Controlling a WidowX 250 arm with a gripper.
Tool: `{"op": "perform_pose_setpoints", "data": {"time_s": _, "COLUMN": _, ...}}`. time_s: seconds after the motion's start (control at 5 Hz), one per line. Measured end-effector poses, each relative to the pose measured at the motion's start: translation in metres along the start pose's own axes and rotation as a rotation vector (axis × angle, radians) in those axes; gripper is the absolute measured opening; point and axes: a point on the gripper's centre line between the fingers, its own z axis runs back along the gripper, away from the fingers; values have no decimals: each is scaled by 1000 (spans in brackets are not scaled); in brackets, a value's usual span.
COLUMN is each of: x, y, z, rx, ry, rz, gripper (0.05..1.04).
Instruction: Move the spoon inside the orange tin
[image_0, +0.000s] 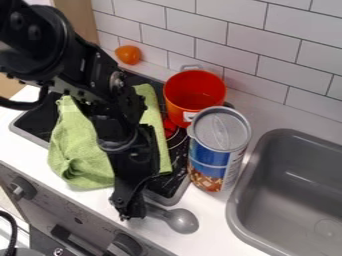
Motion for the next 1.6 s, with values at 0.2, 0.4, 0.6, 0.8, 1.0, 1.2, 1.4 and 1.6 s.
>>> {"op": "perform_pose_setpoints", "data": {"time_s": 0.2, "x": 4, "y": 7, "z": -3, "rx": 36, "ry": -11, "rz": -1, "gripper": 427}}
{"op": "perform_pose_setpoints", "data": {"time_s": 0.4, "x": 5, "y": 6, "z": -3, "rx": 22, "ry": -14, "rz": 13, "gripper": 269}}
{"op": "perform_pose_setpoints", "data": {"time_s": 0.6, "x": 6, "y": 7, "z": -3, "rx": -6, "ry": -7, "rz": 20, "gripper": 178}}
{"op": "perform_pose_setpoints", "data": {"time_s": 0.8, "x": 3, "y": 4, "z": -2, "rx": -39, "ry": -12, "rz": 26, "gripper": 167}}
{"op": "perform_pose_setpoints", "data": {"time_s": 1.0, "x": -12, "y": -23, "z": 13, "rx": -205, "ry": 16, "rz": 10, "gripper": 167}}
{"op": "perform_pose_setpoints", "data": {"time_s": 1.2, "x": -22, "y": -31, "z": 35, "rx": -247, "ry": 23, "rz": -57, "gripper": 166}}
{"op": "perform_pose_setpoints", "data": {"time_s": 1.4, "x": -31, "y": -28, "z": 54, "rx": -220, "ry": -55, "rz": -36, "gripper": 166}}
{"op": "perform_pose_setpoints", "data": {"time_s": 1.6, "x": -35, "y": -1, "z": 73, "rx": -114, "ry": -122, "rz": 102, "gripper": 166}}
